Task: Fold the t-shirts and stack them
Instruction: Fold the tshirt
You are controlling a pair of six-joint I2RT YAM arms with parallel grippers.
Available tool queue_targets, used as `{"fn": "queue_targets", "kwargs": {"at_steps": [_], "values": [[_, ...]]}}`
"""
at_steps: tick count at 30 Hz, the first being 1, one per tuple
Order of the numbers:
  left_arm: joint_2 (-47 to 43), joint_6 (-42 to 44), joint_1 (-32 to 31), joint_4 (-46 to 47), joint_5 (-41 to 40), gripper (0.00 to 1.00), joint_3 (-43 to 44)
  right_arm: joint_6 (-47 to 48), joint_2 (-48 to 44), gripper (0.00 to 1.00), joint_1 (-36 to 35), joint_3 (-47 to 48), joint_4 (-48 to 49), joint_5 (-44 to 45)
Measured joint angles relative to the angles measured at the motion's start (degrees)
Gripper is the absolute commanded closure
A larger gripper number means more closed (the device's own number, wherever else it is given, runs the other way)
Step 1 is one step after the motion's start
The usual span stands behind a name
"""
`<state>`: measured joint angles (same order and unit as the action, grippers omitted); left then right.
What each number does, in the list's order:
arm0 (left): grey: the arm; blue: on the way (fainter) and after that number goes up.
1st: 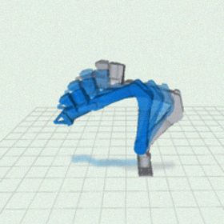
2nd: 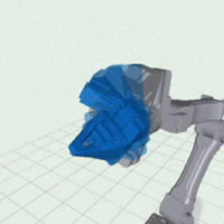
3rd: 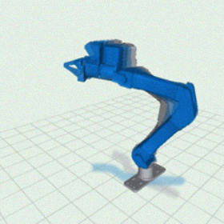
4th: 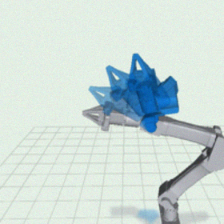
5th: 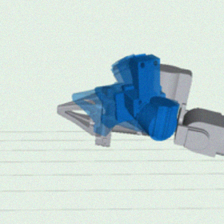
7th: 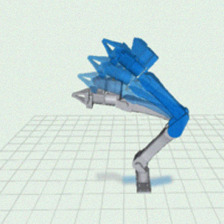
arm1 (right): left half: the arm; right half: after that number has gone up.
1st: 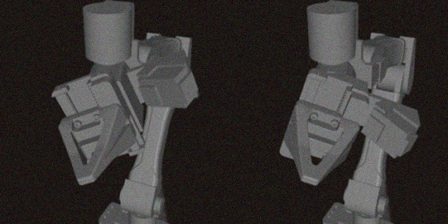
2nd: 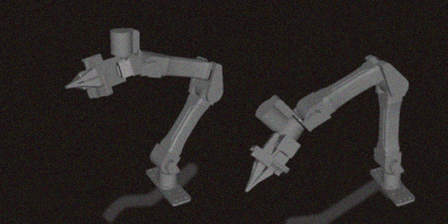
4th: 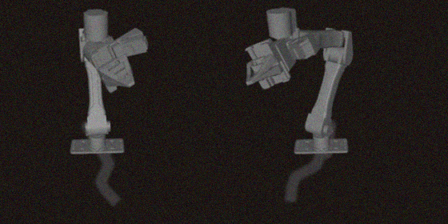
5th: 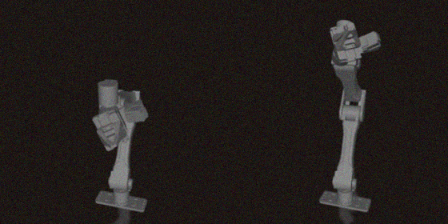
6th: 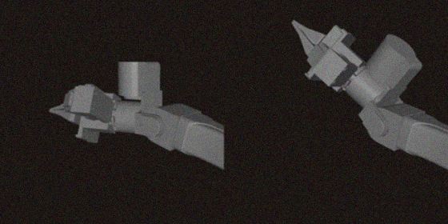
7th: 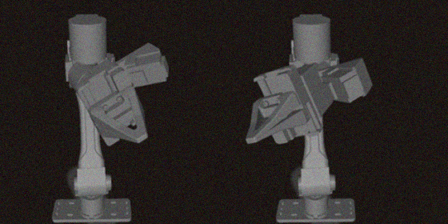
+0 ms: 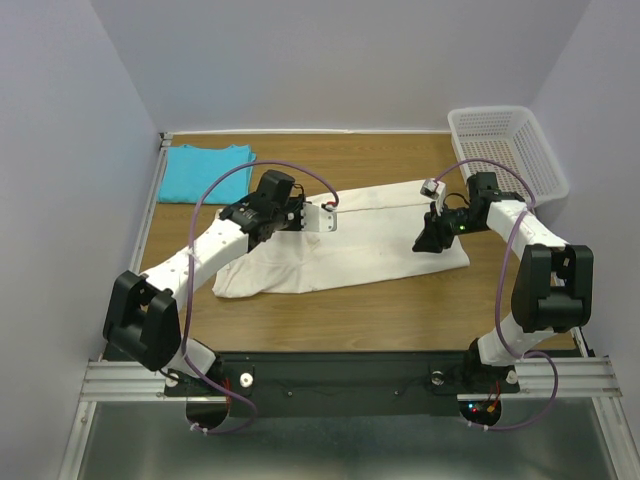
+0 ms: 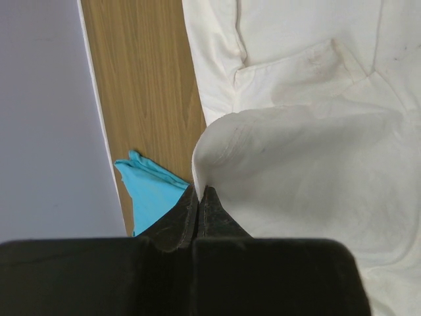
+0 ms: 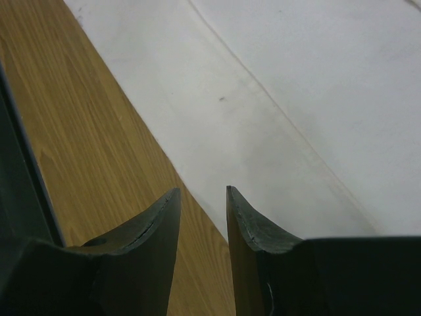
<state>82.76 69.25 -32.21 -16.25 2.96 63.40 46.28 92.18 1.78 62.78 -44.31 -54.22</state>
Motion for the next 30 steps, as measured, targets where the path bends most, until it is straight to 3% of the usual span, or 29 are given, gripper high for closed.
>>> {"fn": "queue_targets", "kwargs": {"at_steps": [30], "values": [[4.4, -0.3, 0.0, 3.2, 0.6, 1.00, -0.1, 0.0, 0.0, 0.60, 0.0, 0.0, 0.0, 0.0]]}}
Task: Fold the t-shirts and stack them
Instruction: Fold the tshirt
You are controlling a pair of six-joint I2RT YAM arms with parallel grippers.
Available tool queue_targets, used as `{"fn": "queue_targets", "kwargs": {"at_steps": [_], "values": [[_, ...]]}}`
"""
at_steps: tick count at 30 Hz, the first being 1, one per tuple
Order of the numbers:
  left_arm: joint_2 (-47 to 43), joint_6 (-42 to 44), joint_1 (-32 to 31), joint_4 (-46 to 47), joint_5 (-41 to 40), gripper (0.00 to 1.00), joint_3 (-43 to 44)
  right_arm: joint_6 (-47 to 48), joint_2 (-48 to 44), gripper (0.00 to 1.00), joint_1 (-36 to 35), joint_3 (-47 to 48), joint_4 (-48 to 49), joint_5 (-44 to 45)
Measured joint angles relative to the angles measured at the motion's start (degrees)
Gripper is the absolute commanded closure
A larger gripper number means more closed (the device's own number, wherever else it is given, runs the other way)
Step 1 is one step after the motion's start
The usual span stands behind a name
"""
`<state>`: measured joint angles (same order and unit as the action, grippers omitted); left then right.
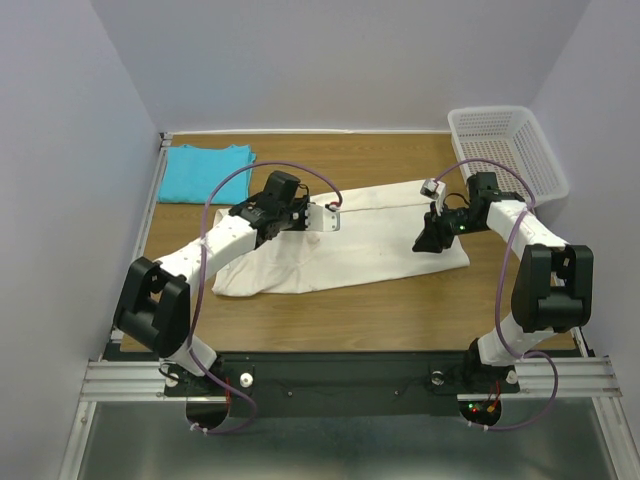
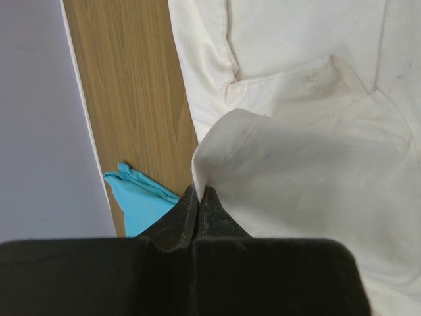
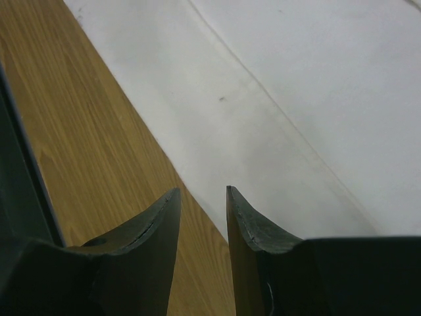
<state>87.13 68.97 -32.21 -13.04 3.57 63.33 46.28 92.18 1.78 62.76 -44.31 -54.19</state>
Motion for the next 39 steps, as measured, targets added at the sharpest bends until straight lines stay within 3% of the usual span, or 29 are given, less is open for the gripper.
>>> {"fn": "queue_targets", "kwargs": {"at_steps": [18, 39], "values": [[6.8, -2.5, 1.4, 1.5, -0.9, 1.00, 1.4, 0.0, -0.2, 0.60, 0.0, -2.2, 0.0, 0.0], [8.1, -6.9, 5.0, 5.9, -6.7, 1.00, -0.6, 0.5, -1.1, 0.60, 0.0, -2.2, 0.0, 0.0]]}}
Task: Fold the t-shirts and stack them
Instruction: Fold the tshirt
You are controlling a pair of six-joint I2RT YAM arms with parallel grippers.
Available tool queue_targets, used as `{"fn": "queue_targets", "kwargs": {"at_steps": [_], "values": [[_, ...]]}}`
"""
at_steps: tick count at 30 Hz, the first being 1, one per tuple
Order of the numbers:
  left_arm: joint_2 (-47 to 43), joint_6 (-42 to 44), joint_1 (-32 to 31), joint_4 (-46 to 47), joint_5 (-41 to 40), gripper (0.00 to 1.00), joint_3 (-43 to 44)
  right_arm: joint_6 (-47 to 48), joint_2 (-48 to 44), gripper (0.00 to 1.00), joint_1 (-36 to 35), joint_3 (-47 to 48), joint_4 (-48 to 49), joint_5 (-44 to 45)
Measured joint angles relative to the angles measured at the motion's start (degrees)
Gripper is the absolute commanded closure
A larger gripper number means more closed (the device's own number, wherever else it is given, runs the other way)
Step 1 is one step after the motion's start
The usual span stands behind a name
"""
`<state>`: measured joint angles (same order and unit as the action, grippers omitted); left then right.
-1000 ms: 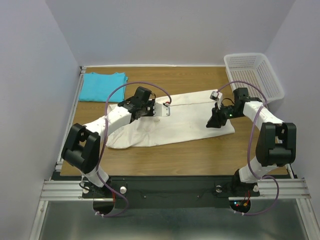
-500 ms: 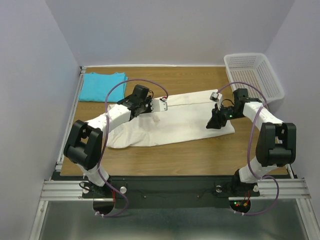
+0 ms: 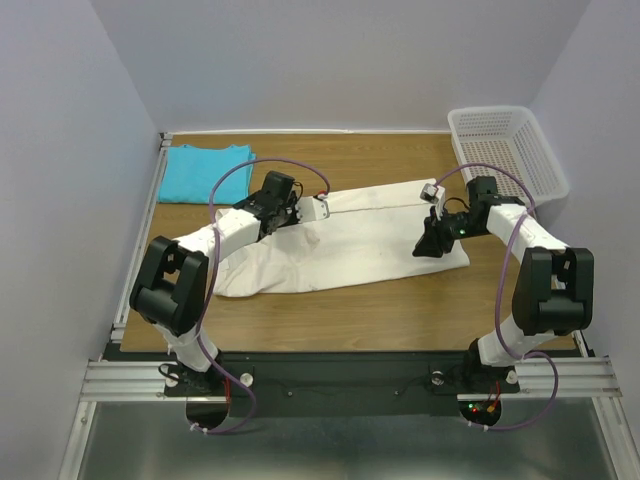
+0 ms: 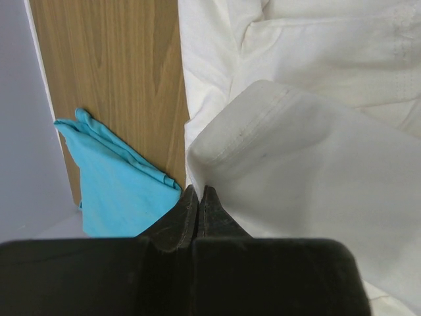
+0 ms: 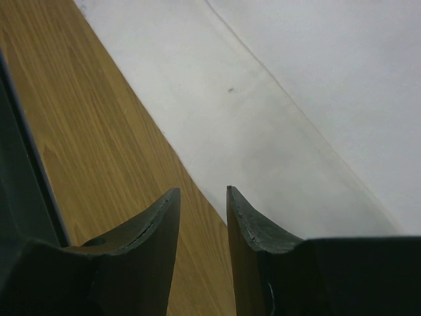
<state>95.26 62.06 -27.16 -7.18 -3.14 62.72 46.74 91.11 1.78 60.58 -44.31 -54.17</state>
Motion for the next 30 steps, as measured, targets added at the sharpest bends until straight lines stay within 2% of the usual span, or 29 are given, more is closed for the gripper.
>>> {"fn": "queue_targets", "kwargs": {"at_steps": [5, 9, 18, 23, 30], "values": [[0.0, -1.0, 0.2, 0.5, -0.4, 1.00, -0.6, 0.0, 0.0, 0.60, 0.0, 0.0, 0.0, 0.0], [-2.0, -1.7, 0.3, 1.5, -0.9, 1.00, -4.4, 0.1, 0.0, 0.60, 0.0, 0.0, 0.0, 0.0], [-19.7, -1.9, 0.3, 8.1, -1.5, 1.00, -21.2, 0.4, 0.0, 0.59, -1.6, 0.0, -0.1, 0.0], [-24.5, -1.1, 0.3, 12.9, -1.4, 1.00, -25.6, 0.3, 1.2, 0.59, -7.9, 1.6, -1.1, 0.3], [-27.9, -1.1, 0.3, 15.9, -1.4, 1.00, -30.7, -7.6, 13.9, 0.60, -19.9, 19.0, -1.2, -4.7]]}}
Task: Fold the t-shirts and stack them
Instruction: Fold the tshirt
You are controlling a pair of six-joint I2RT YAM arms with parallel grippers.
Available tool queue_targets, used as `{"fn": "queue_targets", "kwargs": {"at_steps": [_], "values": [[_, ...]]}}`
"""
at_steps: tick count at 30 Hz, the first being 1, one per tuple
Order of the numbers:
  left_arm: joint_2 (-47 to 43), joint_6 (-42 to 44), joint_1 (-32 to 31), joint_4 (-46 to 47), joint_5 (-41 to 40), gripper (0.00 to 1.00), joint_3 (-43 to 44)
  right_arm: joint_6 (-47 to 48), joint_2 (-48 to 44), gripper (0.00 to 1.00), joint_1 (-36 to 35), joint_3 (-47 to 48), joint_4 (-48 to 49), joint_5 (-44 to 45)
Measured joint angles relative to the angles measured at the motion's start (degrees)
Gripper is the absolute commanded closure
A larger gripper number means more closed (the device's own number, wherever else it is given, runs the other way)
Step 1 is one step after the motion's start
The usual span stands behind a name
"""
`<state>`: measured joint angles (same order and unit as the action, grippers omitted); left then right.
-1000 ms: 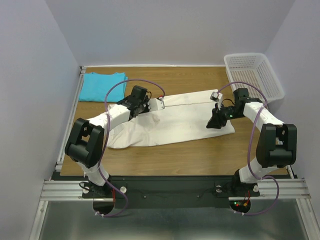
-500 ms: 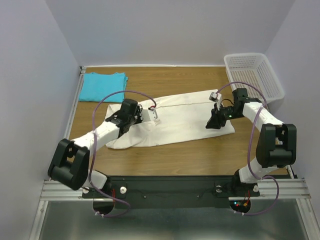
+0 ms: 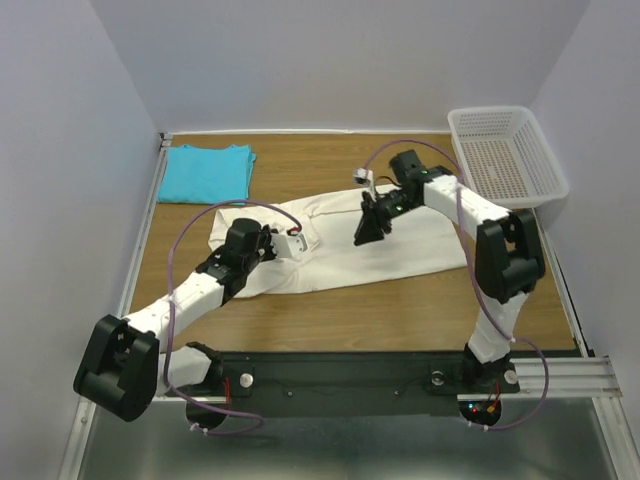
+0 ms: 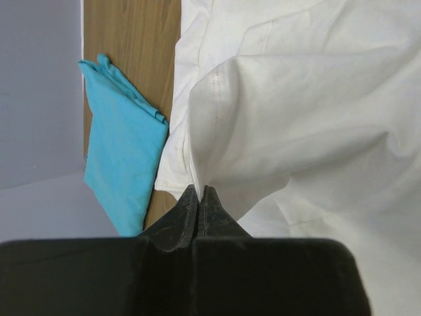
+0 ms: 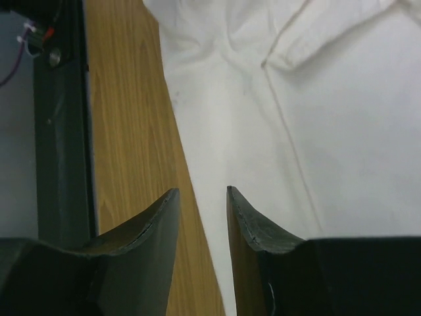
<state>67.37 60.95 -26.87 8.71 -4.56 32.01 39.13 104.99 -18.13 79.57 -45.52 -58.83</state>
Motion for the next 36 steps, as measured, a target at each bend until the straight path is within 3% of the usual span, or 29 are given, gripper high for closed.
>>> {"fn": "queue_targets", "kwargs": {"at_steps": [8, 16, 20, 36], "values": [[-4.3, -0.3, 0.0, 0.8, 0.2, 1.00, -1.6, -23.0, 19.5, 0.60, -11.6, 21.9, 8.5, 0.9], [-5.0, -0.4, 0.0, 1.0, 1.2, 1.00, -1.9, -40.6, 30.9, 0.58, -16.3, 34.2, 15.8, 5.9], [-6.1, -0.4, 0.0, 0.9, 1.4, 1.00, -2.9, -44.9, 34.1, 0.52, -16.7, 36.9, 17.3, 7.6], [-8.9, -0.5, 0.0, -1.4, 1.5, 1.00, -3.5, -49.5, 36.2, 0.49, -16.6, 39.8, 20.6, 14.3]]}}
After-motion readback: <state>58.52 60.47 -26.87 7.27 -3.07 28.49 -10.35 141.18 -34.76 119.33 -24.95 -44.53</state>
